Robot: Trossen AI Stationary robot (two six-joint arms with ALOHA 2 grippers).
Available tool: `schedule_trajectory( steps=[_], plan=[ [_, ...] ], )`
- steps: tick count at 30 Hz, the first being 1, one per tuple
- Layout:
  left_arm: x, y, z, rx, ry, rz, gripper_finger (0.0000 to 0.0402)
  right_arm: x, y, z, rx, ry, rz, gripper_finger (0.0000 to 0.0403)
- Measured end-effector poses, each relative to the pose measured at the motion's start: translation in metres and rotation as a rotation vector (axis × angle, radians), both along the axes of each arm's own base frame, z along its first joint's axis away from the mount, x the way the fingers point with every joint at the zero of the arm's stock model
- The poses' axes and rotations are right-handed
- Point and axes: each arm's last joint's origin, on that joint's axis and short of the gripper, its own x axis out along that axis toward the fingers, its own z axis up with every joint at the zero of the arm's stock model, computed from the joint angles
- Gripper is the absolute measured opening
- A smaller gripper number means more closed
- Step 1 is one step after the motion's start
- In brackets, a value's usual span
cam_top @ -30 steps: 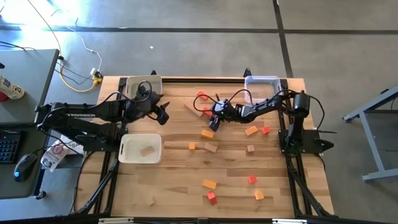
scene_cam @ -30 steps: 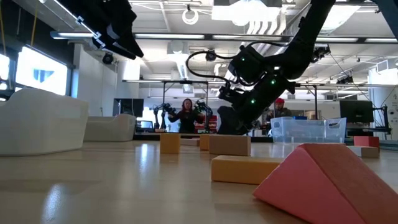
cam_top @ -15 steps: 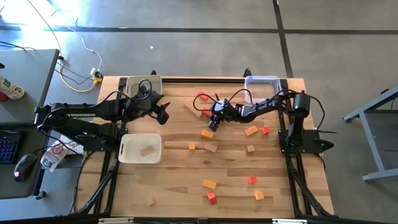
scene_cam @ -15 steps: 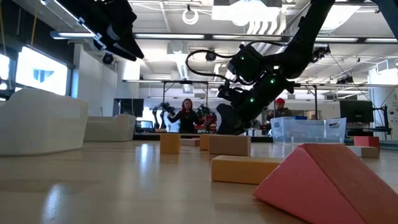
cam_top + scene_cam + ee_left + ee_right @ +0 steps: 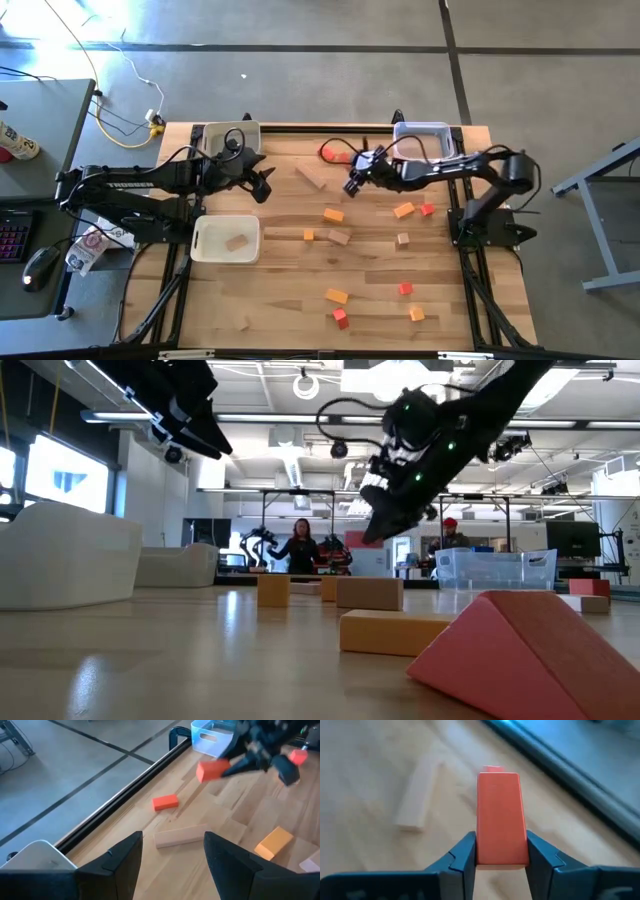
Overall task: Sort & place blocks by color
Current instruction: Put the orange block into the transparent bin
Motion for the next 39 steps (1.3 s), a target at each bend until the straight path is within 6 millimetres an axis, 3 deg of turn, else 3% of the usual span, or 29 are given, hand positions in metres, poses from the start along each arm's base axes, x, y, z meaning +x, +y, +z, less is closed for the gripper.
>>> schedule_trajectory(
  steps=[9,14,25,39],
  plan=[
    [0.003,-0.002,0.0,-0.03,-0.023,-0.054,0.0197,-0.035,0.005,0.044,-0.163,0.01,-0.273,0.0106],
    [0.006,-0.002,-0.001,-0.042,-0.03,-0.078,0.0197,-0.054,0.006,0.054,-0.225,0.037,-0.442,0.0106],
    [0.021,0.002,-0.018,-0.076,0.048,-0.09,0.0197,-0.086,-0.015,0.045,-0.223,0.118,-0.74,0.0106],
    [0.051,0.006,-0.039,-0.095,0.083,-0.238,0.0197,-0.116,-0.051,0.029,0.021,0.189,-0.814,0.0109]
  ],
)
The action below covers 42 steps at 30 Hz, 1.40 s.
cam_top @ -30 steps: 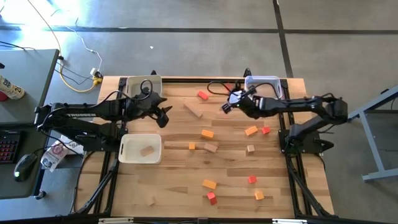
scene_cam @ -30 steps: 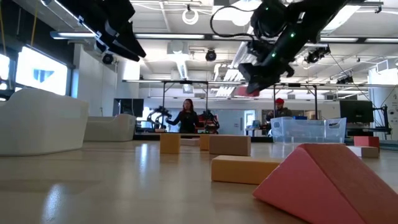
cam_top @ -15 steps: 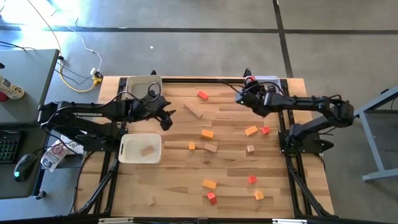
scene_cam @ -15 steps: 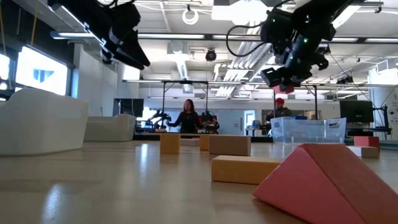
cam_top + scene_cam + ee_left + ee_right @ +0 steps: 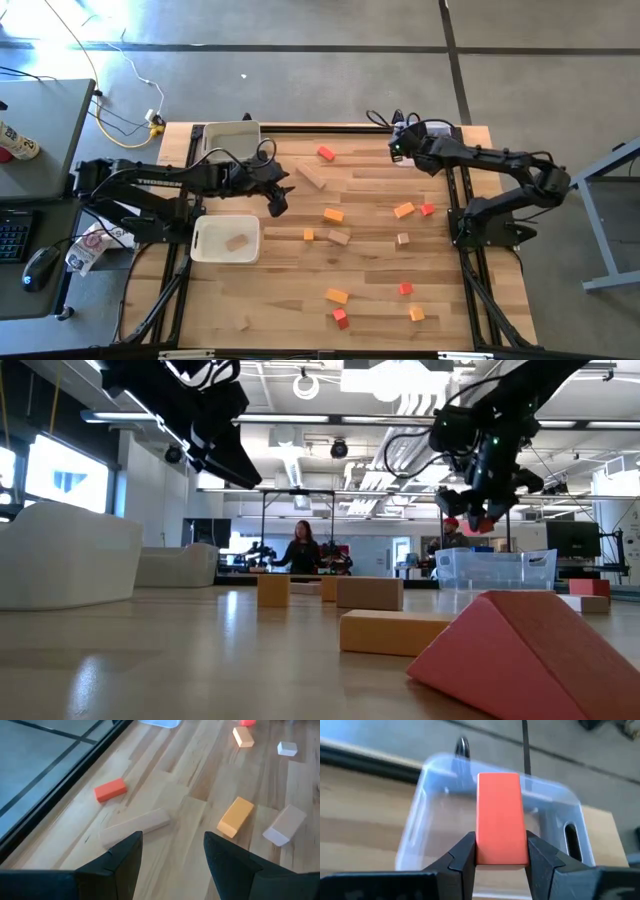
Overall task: Sort & place blocks by color
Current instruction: Put the orange block into the transparent bin
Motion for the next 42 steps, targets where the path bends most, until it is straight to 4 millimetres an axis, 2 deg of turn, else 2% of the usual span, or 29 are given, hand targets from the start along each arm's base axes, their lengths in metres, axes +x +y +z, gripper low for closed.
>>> schedule_trajectory(
  steps=[11,33,42],
  plan=[
    [0.007,0.001,0.001,0.009,-0.042,-0.043,0.0197,-0.02,-0.011,-0.017,0.097,-0.017,-0.066,0.0111],
    [0.012,-0.003,0.004,-0.051,-0.115,-0.188,0.0197,-0.017,-0.016,-0.017,0.094,-0.175,-0.108,0.0112],
    [0.015,-0.014,0.004,-0.054,-0.112,-0.232,0.0197,-0.016,-0.016,-0.017,0.111,-0.2,-0.111,0.0112]
  ],
)
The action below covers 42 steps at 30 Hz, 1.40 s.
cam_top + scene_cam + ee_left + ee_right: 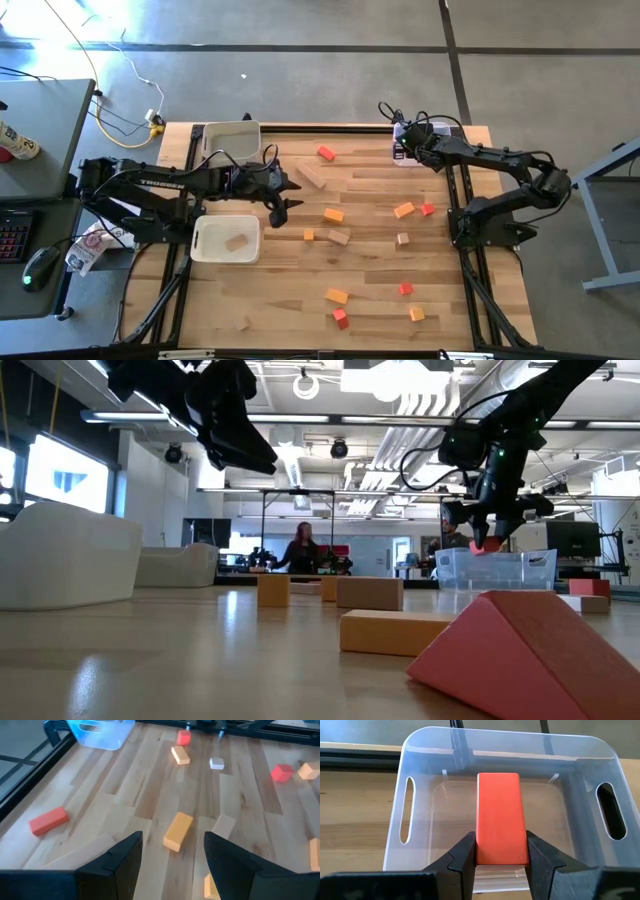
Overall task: Sort & place blocks by color
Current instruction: Put the orange block into the transparent bin, then put the yellow block into the gray bin
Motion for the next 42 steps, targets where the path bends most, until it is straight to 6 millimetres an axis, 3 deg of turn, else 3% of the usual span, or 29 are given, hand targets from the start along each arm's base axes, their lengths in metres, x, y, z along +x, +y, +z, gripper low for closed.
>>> schedule_trajectory(
  steps=[7,19,42],
  plan=[
    [0.011,-0.008,-0.012,-0.013,0.029,-0.035,0.0197,-0.001,-0.002,0.0,0.003,0.021,0.018,0.0119],
    [0.028,-0.009,-0.038,-0.011,0.085,-0.056,0.0197,-0.001,-0.003,0.001,-0.015,0.028,0.032,0.0179],
    [0.043,-0.043,-0.064,-0.07,0.142,-0.172,0.0197,0.009,-0.006,0.005,0.005,-0.109,0.148,0.0181]
  ],
)
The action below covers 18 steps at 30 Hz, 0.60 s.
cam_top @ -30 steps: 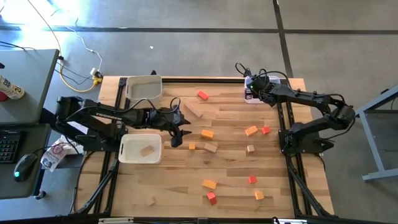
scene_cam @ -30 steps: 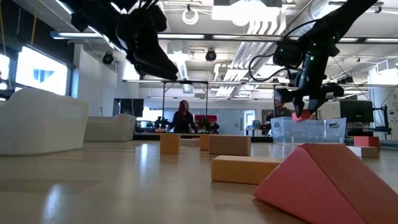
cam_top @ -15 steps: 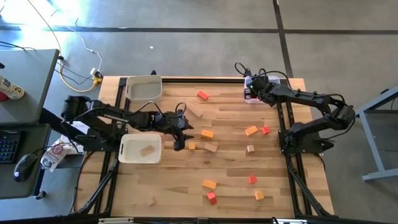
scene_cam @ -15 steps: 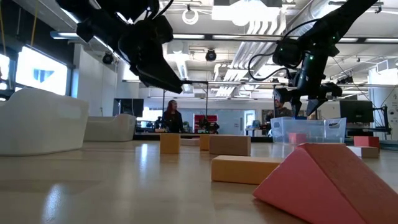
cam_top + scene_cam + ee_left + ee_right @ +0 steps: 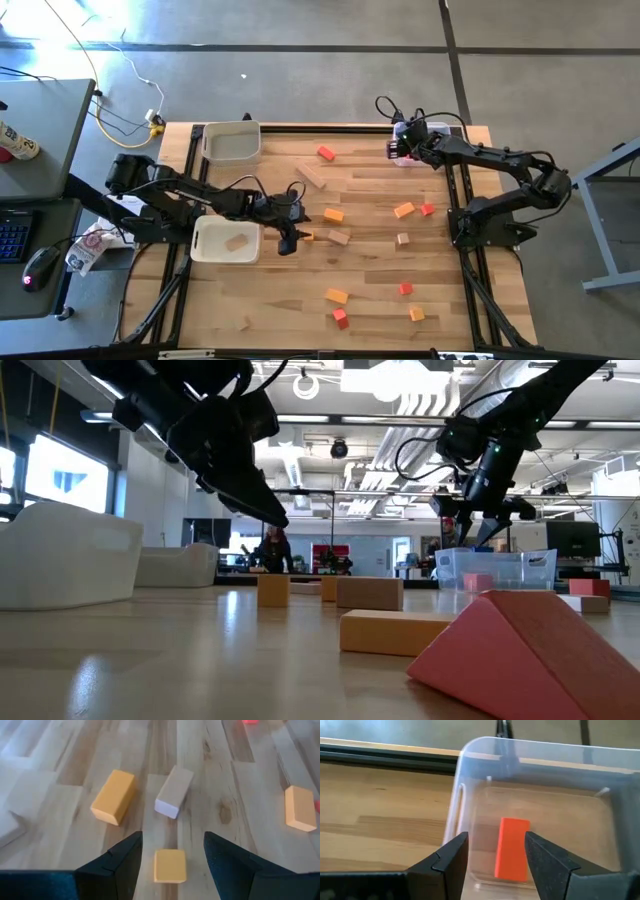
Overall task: Sort & place blocks by color
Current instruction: Put the yellow block into the gray bin
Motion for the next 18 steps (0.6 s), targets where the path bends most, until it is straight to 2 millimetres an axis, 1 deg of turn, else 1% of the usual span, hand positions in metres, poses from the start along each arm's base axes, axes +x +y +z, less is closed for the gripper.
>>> schedule_trajectory(
  steps=[11,18],
  plan=[
    [0.007,-0.003,-0.02,-0.012,0.046,-0.001,0.0197,0.004,-0.002,0.002,-0.016,-0.038,0.039,0.0181],
    [0.01,-0.002,-0.041,-0.014,0.114,0.002,0.0197,0.004,-0.002,0.003,-0.025,-0.037,0.055,0.0181]
  ],
)
